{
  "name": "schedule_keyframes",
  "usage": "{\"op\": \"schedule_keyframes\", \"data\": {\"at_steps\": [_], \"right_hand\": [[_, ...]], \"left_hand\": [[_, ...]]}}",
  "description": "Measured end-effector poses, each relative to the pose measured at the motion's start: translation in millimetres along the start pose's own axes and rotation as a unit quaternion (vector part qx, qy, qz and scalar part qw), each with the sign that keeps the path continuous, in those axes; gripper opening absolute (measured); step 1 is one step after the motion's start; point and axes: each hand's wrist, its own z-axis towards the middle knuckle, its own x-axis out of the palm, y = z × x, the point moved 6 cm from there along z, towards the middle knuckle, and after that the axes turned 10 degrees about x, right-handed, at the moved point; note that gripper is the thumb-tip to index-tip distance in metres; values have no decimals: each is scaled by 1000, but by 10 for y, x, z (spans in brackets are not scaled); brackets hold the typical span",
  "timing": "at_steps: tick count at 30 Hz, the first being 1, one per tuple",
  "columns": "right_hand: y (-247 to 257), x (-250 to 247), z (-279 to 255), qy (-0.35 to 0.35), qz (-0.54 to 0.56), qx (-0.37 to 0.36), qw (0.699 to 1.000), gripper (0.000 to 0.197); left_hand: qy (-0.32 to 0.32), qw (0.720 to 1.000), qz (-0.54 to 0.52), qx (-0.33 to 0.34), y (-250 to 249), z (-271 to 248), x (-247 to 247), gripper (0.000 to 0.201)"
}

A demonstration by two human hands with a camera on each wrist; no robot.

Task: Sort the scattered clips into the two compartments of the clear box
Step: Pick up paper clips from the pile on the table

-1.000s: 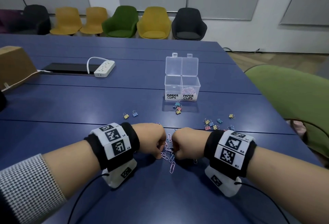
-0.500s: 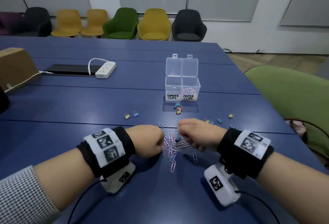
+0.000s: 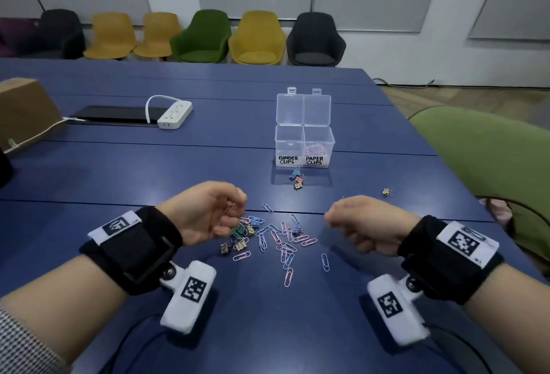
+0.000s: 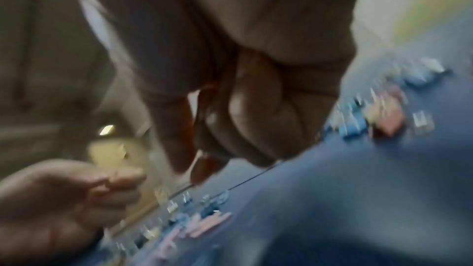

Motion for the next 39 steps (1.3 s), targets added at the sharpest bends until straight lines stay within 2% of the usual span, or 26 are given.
{"op": "schedule_keyframes", "data": {"at_steps": [1, 2, 3, 4, 5, 6, 7, 9, 12, 16, 20, 27, 30, 35, 39], "right_hand": [[28, 28, -23, -25, -154, -19, 988, 25], [49, 77, -40, -40, -299, -34, 953, 28], [63, 135, -47, -47, -408, -44, 911, 33], [71, 182, -49, -51, -471, -46, 880, 38], [81, 228, -43, -52, -501, -45, 863, 41], [95, 277, -35, -52, -516, -49, 854, 41], [122, 325, -28, -51, -525, -58, 847, 35], [185, 402, -21, -55, -539, -86, 836, 17], [293, 478, -41, -79, -566, -141, 808, 4], [422, 459, -42, -134, -595, -191, 769, 21], [460, 437, 16, -128, -610, -199, 757, 28], [459, 464, 50, -115, -614, -197, 755, 16], [465, 507, 68, -111, -623, -186, 752, 18], [411, 548, 84, -55, -597, -155, 785, 22], [419, 543, 71, -55, -580, -155, 798, 20]], "left_hand": [[3, 993, 117, 30, -6, 16, -14, 16], [20, 963, 261, 64, -30, 21, 1, 20], [42, 910, 401, 95, -53, 25, 33, 21], [61, 847, 514, 121, -72, 34, 71, 21], [71, 796, 587, 132, -90, 39, 100, 20], [77, 764, 627, 131, -102, 41, 123, 21], [85, 747, 648, 124, -97, 51, 151, 23], [107, 726, 671, 111, -58, 92, 221, 29], [126, 693, 700, 118, -29, 170, 337, 36], [126, 667, 723, 126, -68, 283, 412, 48], [147, 657, 726, 137, -96, 341, 507, 35], [166, 646, 737, 112, -70, 376, 536, 17], [166, 611, 767, 104, -50, 343, 578, 15], [166, 556, 811, 70, -9, 316, 639, 20], [169, 527, 830, 59, 10, 287, 682, 23]]}}
